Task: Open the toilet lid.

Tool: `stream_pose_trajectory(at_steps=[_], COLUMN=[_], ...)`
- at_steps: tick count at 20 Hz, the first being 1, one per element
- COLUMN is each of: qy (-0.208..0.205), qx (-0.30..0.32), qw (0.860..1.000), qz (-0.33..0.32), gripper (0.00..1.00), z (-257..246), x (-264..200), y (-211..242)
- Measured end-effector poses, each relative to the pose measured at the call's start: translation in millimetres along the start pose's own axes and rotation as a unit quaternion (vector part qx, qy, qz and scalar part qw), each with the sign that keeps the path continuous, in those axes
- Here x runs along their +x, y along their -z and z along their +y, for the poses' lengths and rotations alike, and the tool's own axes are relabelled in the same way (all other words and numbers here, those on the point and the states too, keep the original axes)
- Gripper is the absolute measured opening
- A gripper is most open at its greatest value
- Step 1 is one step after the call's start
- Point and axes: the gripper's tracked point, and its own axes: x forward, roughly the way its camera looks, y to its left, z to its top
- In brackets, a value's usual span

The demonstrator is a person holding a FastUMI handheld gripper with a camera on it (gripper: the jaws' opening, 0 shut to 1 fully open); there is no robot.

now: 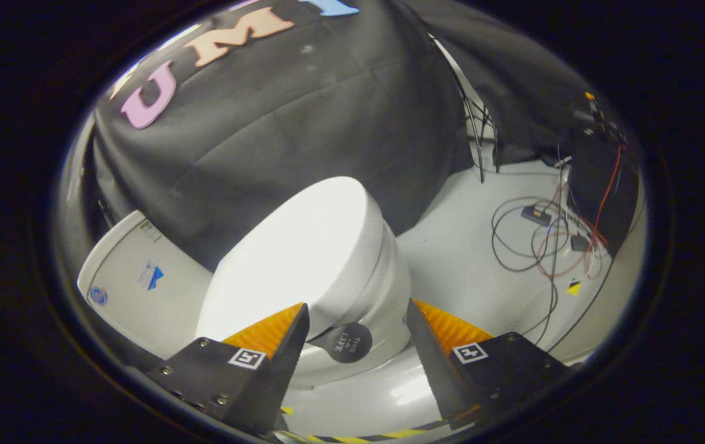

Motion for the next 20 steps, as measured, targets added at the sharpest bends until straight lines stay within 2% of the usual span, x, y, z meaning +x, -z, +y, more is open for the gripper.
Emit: stream_pose_trajectory(at_steps=[3,5,6,7,9,12,13,14,15,16,20], qy=[-0.009,-0.03,-0.042,-0.03,-0.051,-0.08,-0.069,-0.059,-0.077,-0.083,-0.094], qx=[0.044,0.079,0.092,0.096,0.11,0.142,0.149,0.176,0.201,0.2,0.171], qw=[0.998,0.995,0.993,0.993,0.99,0.985,0.985,0.98,0.975,0.974,0.979], qz=[0.034,0.05,0.061,0.065,0.07,0.062,0.061,0.065,0.061,0.063,0.062], gripper=[0.78,0.77,0.67,0.56,0.35,0.35,0.35,0.24,0.13,0.02,0.01], z=[-2.6,2.4,6.5,2.1,7.3,11.7,0.9,-5.9,-8.7,-10.8,-0.7], x=[2.3,3.4,4.1,6.3,8.9,5.7,1.4,19.0,33.5,20.7,15.7], y=[15.8,20.2,24.5,29.9,27.1,20.2,15.9,25.6,30.3,26.9,19.5])
